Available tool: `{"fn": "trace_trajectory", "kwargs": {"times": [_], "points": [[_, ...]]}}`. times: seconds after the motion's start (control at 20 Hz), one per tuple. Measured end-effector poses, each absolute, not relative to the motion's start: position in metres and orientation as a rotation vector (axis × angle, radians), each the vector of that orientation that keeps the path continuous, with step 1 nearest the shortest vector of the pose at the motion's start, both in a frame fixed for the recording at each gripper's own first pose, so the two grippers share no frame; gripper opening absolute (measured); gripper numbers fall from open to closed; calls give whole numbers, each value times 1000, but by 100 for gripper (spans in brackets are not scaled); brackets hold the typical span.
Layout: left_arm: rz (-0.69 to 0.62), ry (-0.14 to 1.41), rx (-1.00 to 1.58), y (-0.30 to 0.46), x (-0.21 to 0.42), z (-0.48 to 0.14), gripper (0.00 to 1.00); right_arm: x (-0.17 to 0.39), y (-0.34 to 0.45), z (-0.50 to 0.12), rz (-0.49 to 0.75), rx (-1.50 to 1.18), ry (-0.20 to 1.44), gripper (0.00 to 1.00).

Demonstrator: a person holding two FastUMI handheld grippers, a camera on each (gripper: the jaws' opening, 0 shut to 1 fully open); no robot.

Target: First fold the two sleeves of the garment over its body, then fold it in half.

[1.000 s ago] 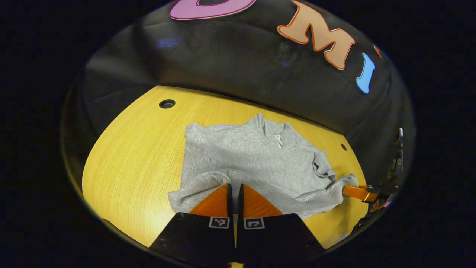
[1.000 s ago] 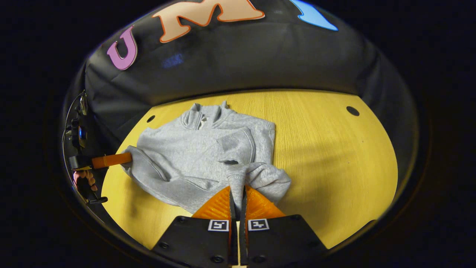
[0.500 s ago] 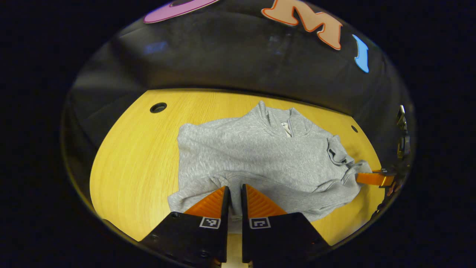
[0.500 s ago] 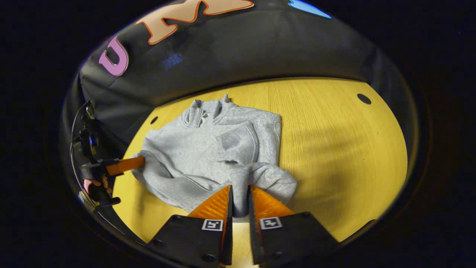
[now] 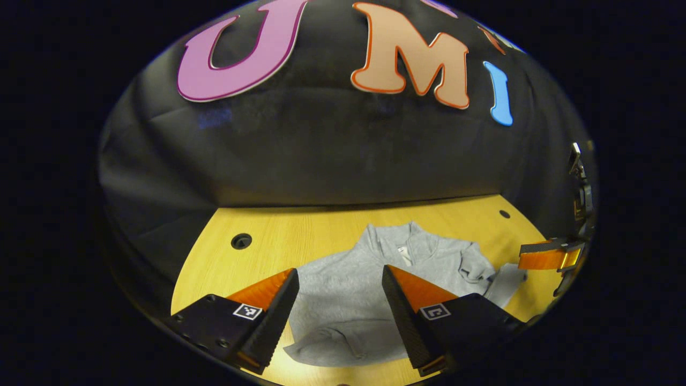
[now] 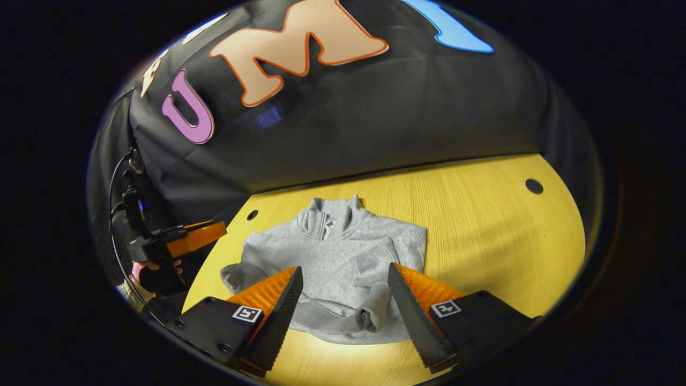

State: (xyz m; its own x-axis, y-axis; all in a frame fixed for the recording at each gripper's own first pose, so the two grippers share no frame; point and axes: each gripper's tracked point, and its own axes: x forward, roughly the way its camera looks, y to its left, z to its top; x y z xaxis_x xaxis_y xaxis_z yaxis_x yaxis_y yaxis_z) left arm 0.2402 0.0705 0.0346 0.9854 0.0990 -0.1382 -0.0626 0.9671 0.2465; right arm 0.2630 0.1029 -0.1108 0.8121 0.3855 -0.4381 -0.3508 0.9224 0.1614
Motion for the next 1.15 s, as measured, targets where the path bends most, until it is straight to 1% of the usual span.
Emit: {"fn": "trace_trajectory", "kwargs": {"times": [0.25, 0.4, 0.6, 0.65, 0.7, 0.95, 1.15], "points": [[42, 96, 229, 53, 188, 60, 90, 219, 90, -70, 393, -14, 389, 98], [30, 87, 197, 49, 151, 62, 90, 186, 85, -47, 391, -52, 331, 98], [39, 84, 191, 53, 103, 58, 90, 141, 78, -26, 377, -29, 276, 99], [52, 81, 191, 55, 91, 57, 90, 131, 76, -26, 371, -19, 269, 95], [66, 77, 187, 57, 78, 54, 90, 122, 73, -27, 358, -11, 262, 99], [77, 118, 141, 47, 33, 11, 91, 82, 61, -40, 270, 70, 241, 98], [50, 195, 114, 45, 24, -29, 91, 51, 53, -62, 207, 117, 272, 99]]}}
